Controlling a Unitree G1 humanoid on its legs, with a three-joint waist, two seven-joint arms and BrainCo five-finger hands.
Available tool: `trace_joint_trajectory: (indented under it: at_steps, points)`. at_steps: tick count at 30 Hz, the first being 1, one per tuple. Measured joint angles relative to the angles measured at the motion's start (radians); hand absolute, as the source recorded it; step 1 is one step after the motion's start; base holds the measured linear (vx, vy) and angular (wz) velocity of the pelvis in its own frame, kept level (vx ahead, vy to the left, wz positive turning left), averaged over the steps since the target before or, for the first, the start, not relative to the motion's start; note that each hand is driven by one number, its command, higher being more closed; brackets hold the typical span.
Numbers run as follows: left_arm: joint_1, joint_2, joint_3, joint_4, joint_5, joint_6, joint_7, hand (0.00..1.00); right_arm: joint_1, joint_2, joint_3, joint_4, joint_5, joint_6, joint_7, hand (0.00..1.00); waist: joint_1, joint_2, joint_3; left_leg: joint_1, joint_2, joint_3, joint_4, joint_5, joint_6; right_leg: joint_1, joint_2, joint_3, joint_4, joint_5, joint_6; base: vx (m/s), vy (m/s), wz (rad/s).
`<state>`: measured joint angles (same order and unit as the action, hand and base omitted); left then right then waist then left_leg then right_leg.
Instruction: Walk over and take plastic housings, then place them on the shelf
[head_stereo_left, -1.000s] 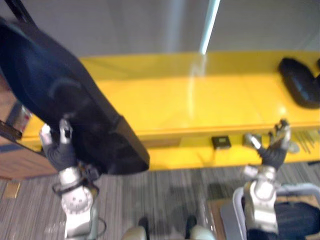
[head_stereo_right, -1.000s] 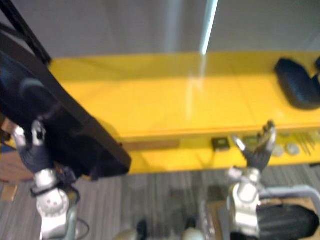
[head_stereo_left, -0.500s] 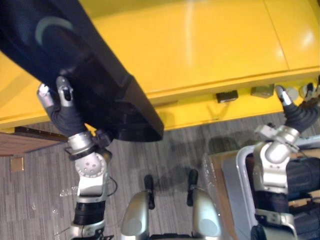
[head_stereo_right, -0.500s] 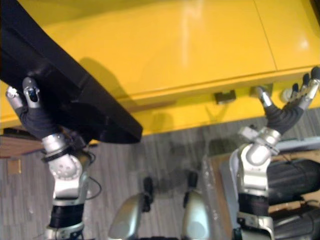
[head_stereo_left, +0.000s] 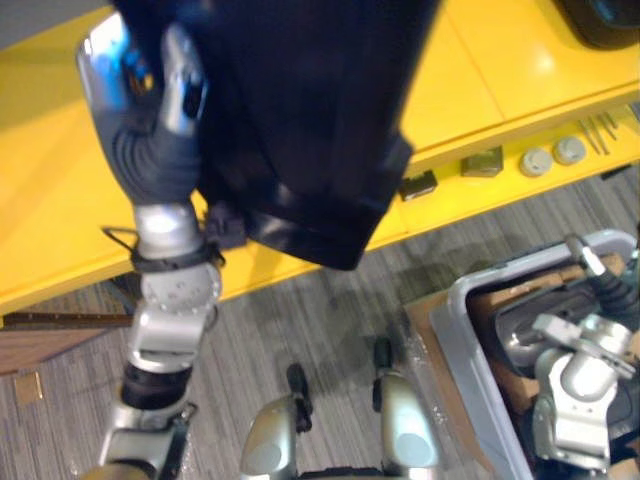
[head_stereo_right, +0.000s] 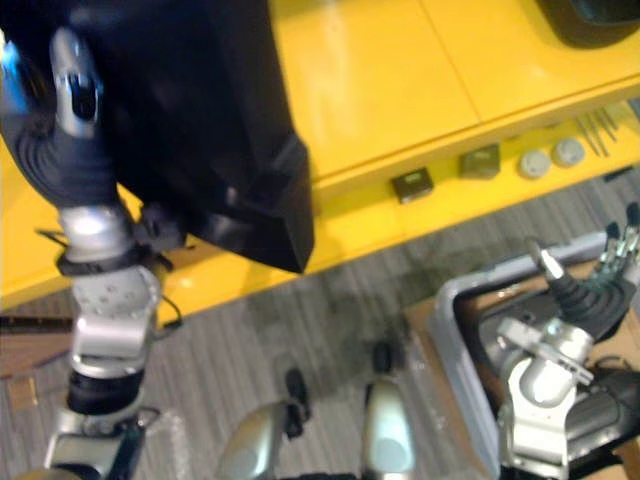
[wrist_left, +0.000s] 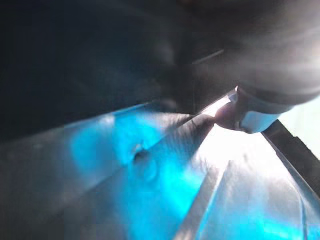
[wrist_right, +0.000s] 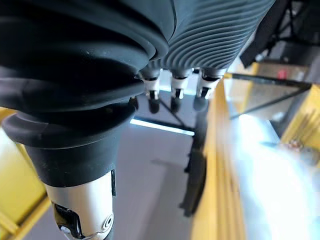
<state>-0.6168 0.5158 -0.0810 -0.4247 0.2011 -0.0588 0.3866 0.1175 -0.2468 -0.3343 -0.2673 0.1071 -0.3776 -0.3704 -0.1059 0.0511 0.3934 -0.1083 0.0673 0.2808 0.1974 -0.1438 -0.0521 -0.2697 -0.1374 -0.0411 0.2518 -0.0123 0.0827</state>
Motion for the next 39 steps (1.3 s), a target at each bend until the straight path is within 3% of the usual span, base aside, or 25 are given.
trace_joint_trajectory:
  at_steps: [2,4,7,9,16,24,28,31,39]
  points:
    - [-0.034,0.061,-0.036,0.099,-0.041,0.098,-0.040,1.00,0.021,0.000,0.000,0.000,0.013,-0.009,0.048,0.00,-0.018,0.012,-0.048,0.015,-0.004,0.010,-0.019,0.003,-0.004,0.000,0.000,0.013,0.001,-0.003,0.001,0.05,0.011,-0.13]
    - [-0.061,0.076,-0.057,0.194,-0.090,0.159,-0.048,1.00,0.033,-0.001,0.001,0.001,0.041,-0.016,0.079,0.00,-0.025,0.014,-0.053,0.029,-0.005,0.033,-0.024,0.006,-0.008,0.005,0.000,0.019,0.003,-0.004,0.002,0.01,0.003,-0.13]
    - [-0.066,0.075,-0.062,0.341,-0.156,0.233,-0.069,1.00,0.058,-0.001,0.011,0.002,0.064,-0.019,0.113,0.00,-0.051,0.014,-0.053,0.036,-0.005,0.035,-0.032,0.010,-0.008,0.008,0.000,0.019,0.003,-0.004,0.002,-0.01,-0.001,-0.02]
    - [-0.066,0.075,-0.080,0.416,-0.161,0.258,-0.088,1.00,0.077,-0.001,0.026,0.005,0.077,-0.019,0.114,0.00,-0.057,0.013,-0.053,0.036,-0.004,0.036,-0.032,0.010,-0.008,0.008,0.000,0.019,0.003,-0.004,0.002,0.00,0.000,0.00]
    - [-0.088,0.070,-0.099,0.539,-0.162,0.280,-0.070,1.00,0.105,0.013,0.140,0.011,0.118,-0.017,0.132,0.00,-0.073,-0.009,-0.048,0.001,0.006,0.046,-0.012,0.009,-0.008,-0.018,0.010,0.030,0.000,0.009,0.002,0.00,-0.006,-0.02]
    - [-0.128,0.065,-0.083,0.644,-0.202,0.278,0.116,1.00,0.119,0.066,0.268,0.014,0.154,-0.007,0.097,0.00,-0.072,-0.072,-0.014,-0.039,0.031,0.054,0.042,0.002,-0.007,-0.041,0.030,0.039,-0.002,0.023,-0.009,-0.01,-0.022,-0.04]
    - [-0.130,0.063,-0.019,0.637,-0.180,0.234,0.256,1.00,0.130,0.074,0.314,0.030,0.154,-0.007,0.071,0.00,-0.069,-0.071,0.016,-0.056,0.040,0.051,0.074,-0.013,-0.005,-0.043,0.035,0.036,-0.004,0.028,-0.009,-0.03,-0.005,-0.01]
    - [-0.133,0.067,0.040,0.613,-0.152,0.233,0.341,1.00,0.143,0.074,0.333,0.053,0.155,-0.006,0.046,0.00,-0.063,-0.062,0.037,-0.072,0.047,0.045,0.092,-0.022,-0.004,-0.051,0.039,0.032,-0.003,0.029,-0.010,-0.03,-0.011,-0.01]
    - [-0.214,0.142,0.043,0.546,-0.142,0.243,0.398,1.00,0.154,0.069,0.394,0.051,0.155,0.012,0.031,0.00,-0.045,-0.039,0.060,-0.102,0.051,0.041,0.108,-0.021,-0.004,-0.086,0.041,0.033,0.020,0.025,-0.016,0.00,0.000,0.00]
